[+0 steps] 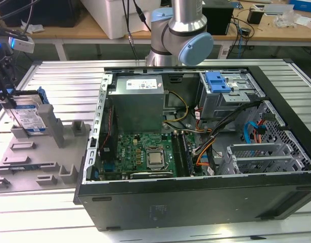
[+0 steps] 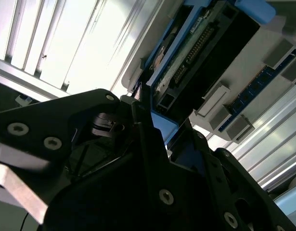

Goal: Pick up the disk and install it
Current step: 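Pick up the disk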

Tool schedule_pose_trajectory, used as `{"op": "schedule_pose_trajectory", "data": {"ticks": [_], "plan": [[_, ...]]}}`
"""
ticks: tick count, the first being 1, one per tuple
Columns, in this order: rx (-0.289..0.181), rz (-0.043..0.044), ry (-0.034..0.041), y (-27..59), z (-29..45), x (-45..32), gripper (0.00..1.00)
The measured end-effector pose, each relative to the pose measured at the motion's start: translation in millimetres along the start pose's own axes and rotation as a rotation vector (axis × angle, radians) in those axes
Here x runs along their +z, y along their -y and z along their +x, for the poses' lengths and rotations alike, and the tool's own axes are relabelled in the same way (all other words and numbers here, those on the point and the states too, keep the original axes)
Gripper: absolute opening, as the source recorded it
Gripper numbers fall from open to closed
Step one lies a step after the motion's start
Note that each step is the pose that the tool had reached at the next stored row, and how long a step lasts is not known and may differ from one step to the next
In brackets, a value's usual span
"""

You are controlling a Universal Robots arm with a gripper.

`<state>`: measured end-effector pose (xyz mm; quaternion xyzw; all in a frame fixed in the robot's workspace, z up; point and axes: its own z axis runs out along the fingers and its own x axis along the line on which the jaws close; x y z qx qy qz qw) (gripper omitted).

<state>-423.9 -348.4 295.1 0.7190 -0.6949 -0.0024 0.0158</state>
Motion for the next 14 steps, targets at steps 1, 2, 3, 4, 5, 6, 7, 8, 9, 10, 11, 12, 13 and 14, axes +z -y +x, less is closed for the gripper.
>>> {"op": "schedule_pose_trajectory", "data": {"ticks": [1, 2, 3, 4, 5, 6, 7, 8, 9, 10, 11, 12, 13, 14], "plan": [[0.0, 0.0, -0.0002, 0.0, 0.0, 0.0, 0.37], [0.0, 0.0, -0.0004, 0.0, 0.0, 0.1, 0.37], [0.0, 0.0, -0.0005, 0.0, 0.0, 0.1, 0.37], [0.0, 0.0, -0.0006, 0.0, 0.0, 0.1, 0.37], [0.0, 0.0, -0.0007, 0.0, 0.0, 0.1, 0.37], [0.0, 0.0, -0.0008, 0.0, 0.0, 0.1, 0.37], [0.0, 0.0, -0.0008, 0.0, 0.0, 0.1, 0.37], [0.0, 0.0, -0.0008, 0.0, 0.0, 0.1, 0.37], [0.0, 0.0, -0.0009, 0.0, 0.0, 0.1, 0.37], [0.0, 0.0, -0.0009, 0.0, 0.0, 0.1, 0.37], [0.0, 0.0, -0.0009, 0.0, 0.0, 0.1, 0.37], [0.0, 0.0, -0.001, 0.0, 0.0, 0.1, 0.37], [0.0, 0.0, -0.001, 0.0, 0.0, 0.1, 0.37], [0.0, 0.0001, -0.001, 0.0, 0.0, 0.1, 0.37]]}}
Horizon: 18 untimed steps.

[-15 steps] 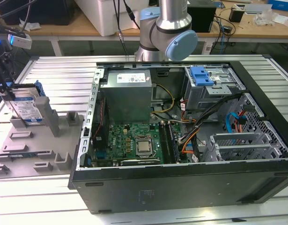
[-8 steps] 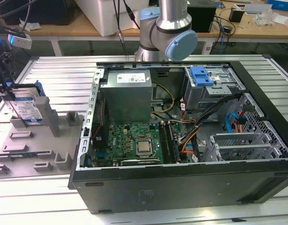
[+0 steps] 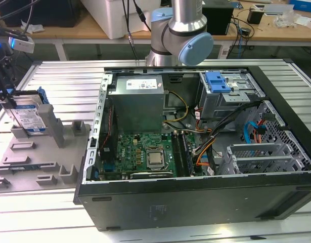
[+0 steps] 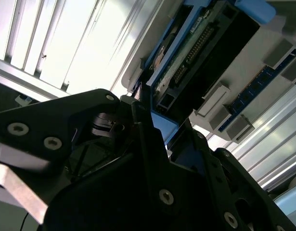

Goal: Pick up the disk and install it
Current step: 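Pick up the disk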

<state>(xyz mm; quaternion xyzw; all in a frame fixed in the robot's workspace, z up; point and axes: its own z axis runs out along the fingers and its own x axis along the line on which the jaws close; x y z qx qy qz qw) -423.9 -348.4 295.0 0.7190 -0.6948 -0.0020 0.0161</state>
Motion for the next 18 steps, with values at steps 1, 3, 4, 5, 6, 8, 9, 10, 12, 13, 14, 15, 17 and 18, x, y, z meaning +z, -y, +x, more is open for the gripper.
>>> {"op": "schedule_pose_trajectory", "data": {"ticks": [1, 3, 4, 5, 6, 8, 9, 10, 12, 13, 14, 15, 17, 18], "plan": [[0.0, 0.0002, 0.0001, 0.0, 0.0, -0.1, 0.37], [0.0, -0.0001, 0.0, 0.0, 0.0, -1.6, 0.37], [0.0, 0.0, 0.0001, -0.1, 0.0, -2.4, 0.37], [0.0, 0.0, 0.0, -0.1, 0.1, -3.1, 0.37], [0.0, -0.0002, 0.0, -0.1, 0.1, -4.3, 0.37], [0.0, -0.0001, 0.0, -0.2, 0.1, -5.6, 0.37], [0.0, -0.0002, 0.0, -0.2, 0.1, -6.9, 0.37], [0.0, 0.0, 0.0, -0.3, 0.2, -8.3, 0.37], [0.0, -0.0001, 0.0, -0.3, 0.2, -10.1, 0.37], [0.0, -0.0001, 0.0, -0.3, 0.3, -11.3, 0.37], [0.0, -0.0001, 0.0, -0.3, 0.3, -12.1, 0.37], [0.0, -0.0001, 0.0, -0.4, 0.3, -13.0, 0.37], [0.0, -0.0002, 0.0, -0.4, 0.3, -15.0, 0.37], [0.0, -0.0001, 0.0, -0.4, 0.3, -16.4, 0.37]]}}
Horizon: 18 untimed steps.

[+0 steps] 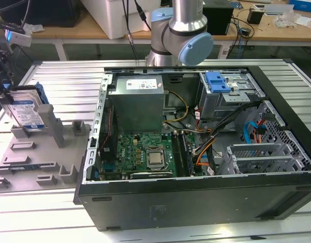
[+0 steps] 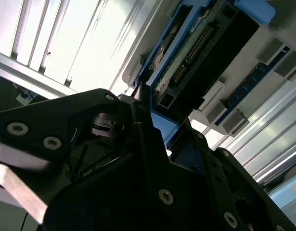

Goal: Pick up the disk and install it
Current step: 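Pick up the disk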

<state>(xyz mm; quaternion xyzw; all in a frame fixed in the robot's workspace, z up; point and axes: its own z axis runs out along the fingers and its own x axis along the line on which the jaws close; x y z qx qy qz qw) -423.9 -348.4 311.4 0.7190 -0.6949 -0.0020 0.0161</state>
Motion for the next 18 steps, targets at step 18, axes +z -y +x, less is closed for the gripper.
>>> {"op": "schedule_pose_trajectory", "data": {"ticks": [18], "plan": [[0.0, 0.0, -0.001, -0.5, 0.4, -19.6, 0.37]]}}
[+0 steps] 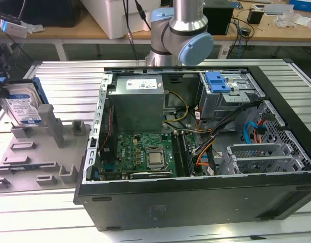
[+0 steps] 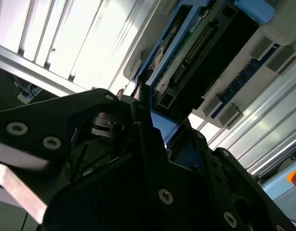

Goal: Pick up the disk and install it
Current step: 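Pick up the disk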

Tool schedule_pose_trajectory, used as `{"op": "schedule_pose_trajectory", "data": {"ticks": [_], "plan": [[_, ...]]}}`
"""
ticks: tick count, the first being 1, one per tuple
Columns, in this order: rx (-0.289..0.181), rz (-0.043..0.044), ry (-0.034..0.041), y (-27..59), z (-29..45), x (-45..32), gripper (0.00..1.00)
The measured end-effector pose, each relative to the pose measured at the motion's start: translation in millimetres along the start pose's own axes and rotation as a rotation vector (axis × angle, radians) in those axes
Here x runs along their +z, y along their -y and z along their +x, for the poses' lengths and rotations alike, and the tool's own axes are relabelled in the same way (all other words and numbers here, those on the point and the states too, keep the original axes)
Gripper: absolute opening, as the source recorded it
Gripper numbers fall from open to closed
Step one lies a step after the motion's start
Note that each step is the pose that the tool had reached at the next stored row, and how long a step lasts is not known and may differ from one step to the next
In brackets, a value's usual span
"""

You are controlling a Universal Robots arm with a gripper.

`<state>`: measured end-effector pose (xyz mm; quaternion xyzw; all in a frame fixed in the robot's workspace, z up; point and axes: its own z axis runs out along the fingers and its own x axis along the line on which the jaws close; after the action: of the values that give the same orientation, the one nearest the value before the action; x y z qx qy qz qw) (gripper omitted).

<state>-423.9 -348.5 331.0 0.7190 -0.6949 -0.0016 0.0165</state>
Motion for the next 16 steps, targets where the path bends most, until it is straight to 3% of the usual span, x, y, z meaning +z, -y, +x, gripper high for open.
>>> {"op": "schedule_pose_trajectory", "data": {"ticks": [16], "plan": [[0.0, 0.0, -0.0006, -0.7, 0.6, -27.6, 0.37]]}}
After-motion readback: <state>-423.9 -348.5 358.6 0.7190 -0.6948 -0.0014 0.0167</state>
